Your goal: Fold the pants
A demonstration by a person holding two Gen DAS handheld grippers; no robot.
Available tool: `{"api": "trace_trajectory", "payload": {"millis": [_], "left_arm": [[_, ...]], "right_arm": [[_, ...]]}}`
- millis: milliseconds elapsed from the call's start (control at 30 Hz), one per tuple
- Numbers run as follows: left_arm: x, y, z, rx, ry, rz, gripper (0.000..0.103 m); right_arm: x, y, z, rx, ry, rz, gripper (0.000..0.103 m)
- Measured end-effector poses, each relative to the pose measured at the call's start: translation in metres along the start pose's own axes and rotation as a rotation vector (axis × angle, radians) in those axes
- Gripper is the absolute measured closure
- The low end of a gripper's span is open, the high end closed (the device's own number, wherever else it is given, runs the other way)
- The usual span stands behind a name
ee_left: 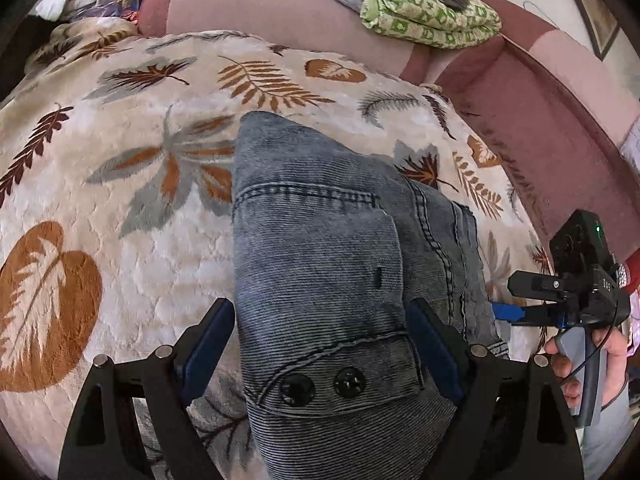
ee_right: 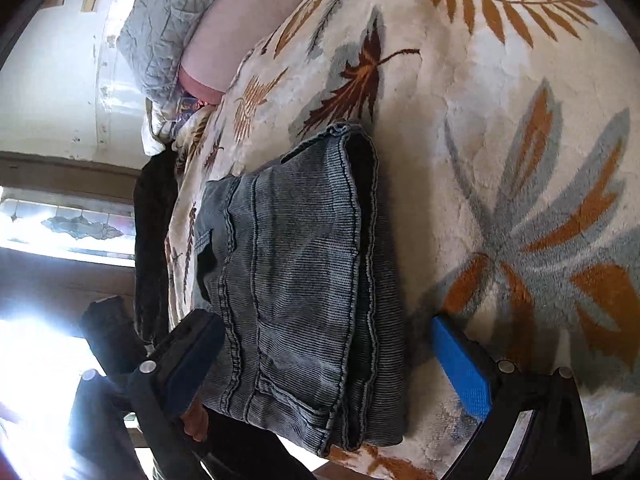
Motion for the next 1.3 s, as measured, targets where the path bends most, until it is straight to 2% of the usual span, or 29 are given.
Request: {"api": "trace_trajectory", "payload": {"millis": [167,267,300,333,367,433,467,533,600,700,800,933,1033,1100,1167,1200,1233,1267,1300], "left_arm": [[0.004,-0.004,0.002,-0.007,-0.02,-0.002,0.015],[0.001,-0.007,-0.001,-0.006,0.035,0.046,0.015],[0.0,-0.007,-0.002,-0.003,0.05,0.055,0.015],[0.0,-0.006,-0.002,0.002,0.052,0.055,0.022],[0.0,-0.006,-0.001,0.003,0.048,0.039,0.026],[0.0,-0.005,0.001,-0.001,0.021,-0.009,0.041],[0.001,-0.004,0.001,-0.001,0.01,-0.023,0.045],[0.004,-0.001,0.001,0.007,-0.02,-0.067,0.061],[0.013,0.006,0.0,0.034,-0.077,-0.114,0.07],[0.028,0.021,-0.006,0.102,-0.155,-0.166,0.075],[0.042,0.046,-0.019,0.189,-0.229,-0.211,0.075],[0.047,0.083,-0.052,0.316,-0.27,-0.25,0.075],[0.037,0.096,-0.079,0.387,-0.271,-0.27,0.074],[0.021,0.09,-0.091,0.376,-0.231,-0.27,0.071],[-0.005,0.069,-0.097,0.349,-0.162,-0.249,0.063],[-0.014,0.055,-0.095,0.323,-0.138,-0.249,0.042],[-0.031,0.033,-0.088,0.248,-0.103,-0.271,0.027],[-0.041,0.018,-0.081,0.193,-0.08,-0.284,0.026],[-0.054,-0.002,-0.071,0.108,-0.06,-0.288,0.027]], "right_arm": [[-0.003,-0.004,-0.004,-0.019,-0.029,0.027,0.0],[-0.015,-0.011,-0.003,-0.033,0.021,0.105,0.001],[-0.021,-0.014,-0.001,-0.031,0.052,0.141,0.012],[-0.029,-0.017,0.003,-0.035,0.095,0.178,0.024],[-0.036,-0.021,0.008,-0.049,0.128,0.203,0.043],[-0.045,-0.026,0.013,-0.037,0.175,0.26,0.048],[-0.046,-0.027,0.013,-0.03,0.178,0.268,0.051],[-0.049,-0.025,0.013,-0.012,0.177,0.25,0.062],[-0.059,-0.019,0.016,0.02,0.203,0.24,0.076],[-0.081,-0.006,0.021,0.076,0.268,0.236,0.078],[-0.103,0.008,0.021,0.131,0.312,0.221,0.079],[-0.142,0.028,-0.001,0.233,0.386,0.174,0.079],[-0.167,0.033,-0.025,0.298,0.446,0.155,0.079],[-0.172,0.018,-0.043,0.287,0.453,0.152,0.077],[-0.164,-0.007,-0.059,0.261,0.444,0.166,0.069],[-0.153,-0.026,-0.065,0.234,0.442,0.199,0.059],[-0.139,-0.044,-0.071,0.199,0.41,0.234,0.051],[-0.127,-0.057,-0.074,0.163,0.372,0.269,0.038],[-0.111,-0.07,-0.075,0.127,0.336,0.311,0.037]]}}
Point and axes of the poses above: each gripper's, at about its wrist camera, not at the fingertips, and y roughly against the way its jaws point, x to its right, z to its underside, the point moved 5 cm from there along -y, roughly the way its jaws point, and after that the axes turned 7 degrees about z, right-handed, at the moved point
